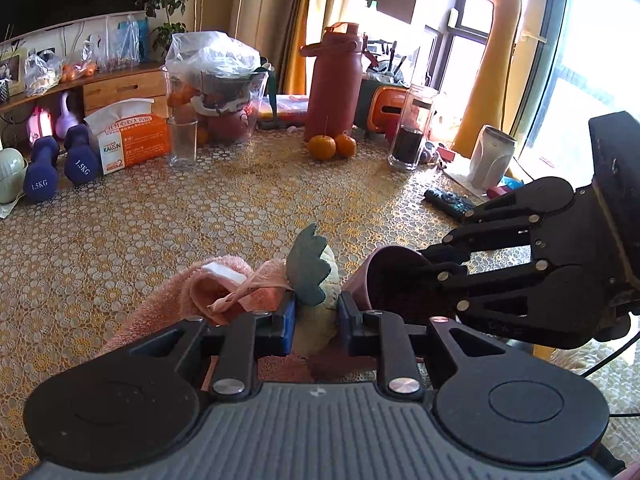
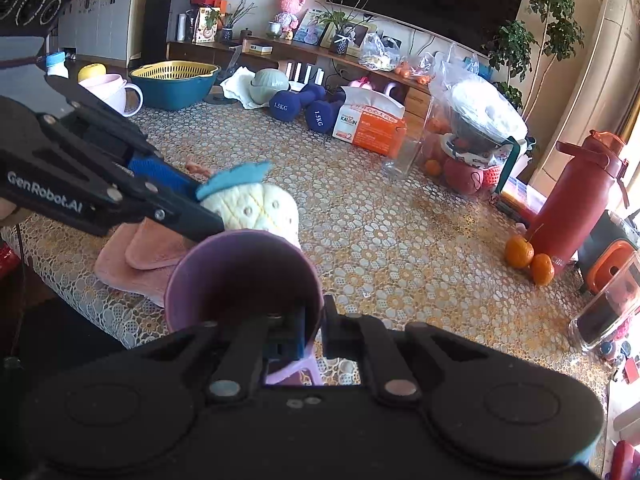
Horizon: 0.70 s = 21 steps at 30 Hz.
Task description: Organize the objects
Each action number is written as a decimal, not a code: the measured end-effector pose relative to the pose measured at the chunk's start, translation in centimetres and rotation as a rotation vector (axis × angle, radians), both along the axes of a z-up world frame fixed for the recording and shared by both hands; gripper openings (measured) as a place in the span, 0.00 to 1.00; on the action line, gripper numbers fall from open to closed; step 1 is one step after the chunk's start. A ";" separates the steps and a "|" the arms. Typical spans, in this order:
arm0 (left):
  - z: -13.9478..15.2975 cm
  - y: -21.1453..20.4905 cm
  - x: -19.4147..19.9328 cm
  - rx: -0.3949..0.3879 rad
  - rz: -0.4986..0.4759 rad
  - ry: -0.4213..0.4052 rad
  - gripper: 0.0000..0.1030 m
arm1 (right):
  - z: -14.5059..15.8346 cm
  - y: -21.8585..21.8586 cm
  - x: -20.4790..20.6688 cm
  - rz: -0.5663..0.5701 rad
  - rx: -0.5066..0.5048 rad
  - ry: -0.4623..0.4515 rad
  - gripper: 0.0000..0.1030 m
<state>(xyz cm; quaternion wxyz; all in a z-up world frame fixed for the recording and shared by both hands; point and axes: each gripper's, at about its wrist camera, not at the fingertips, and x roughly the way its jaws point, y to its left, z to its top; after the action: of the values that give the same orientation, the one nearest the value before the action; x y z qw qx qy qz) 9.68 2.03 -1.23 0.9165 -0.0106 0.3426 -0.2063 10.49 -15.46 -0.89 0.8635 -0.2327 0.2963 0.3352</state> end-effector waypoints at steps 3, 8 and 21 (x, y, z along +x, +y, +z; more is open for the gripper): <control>-1.3 0.0 0.8 0.013 0.004 0.035 0.21 | 0.0 0.1 0.1 0.001 0.001 -0.003 0.06; -2.9 1.1 1.5 0.006 0.034 0.080 0.19 | -0.1 -0.1 0.2 -0.005 0.006 0.003 0.06; 0.9 3.4 0.2 -0.051 0.052 -0.007 0.14 | -0.3 -0.9 0.4 -0.020 0.020 0.010 0.07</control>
<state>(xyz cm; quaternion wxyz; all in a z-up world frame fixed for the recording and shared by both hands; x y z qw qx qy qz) 9.89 5.39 -0.36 0.9222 -0.0423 0.3335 -0.1911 10.86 -16.31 -1.20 0.8675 -0.2196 0.2996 0.3307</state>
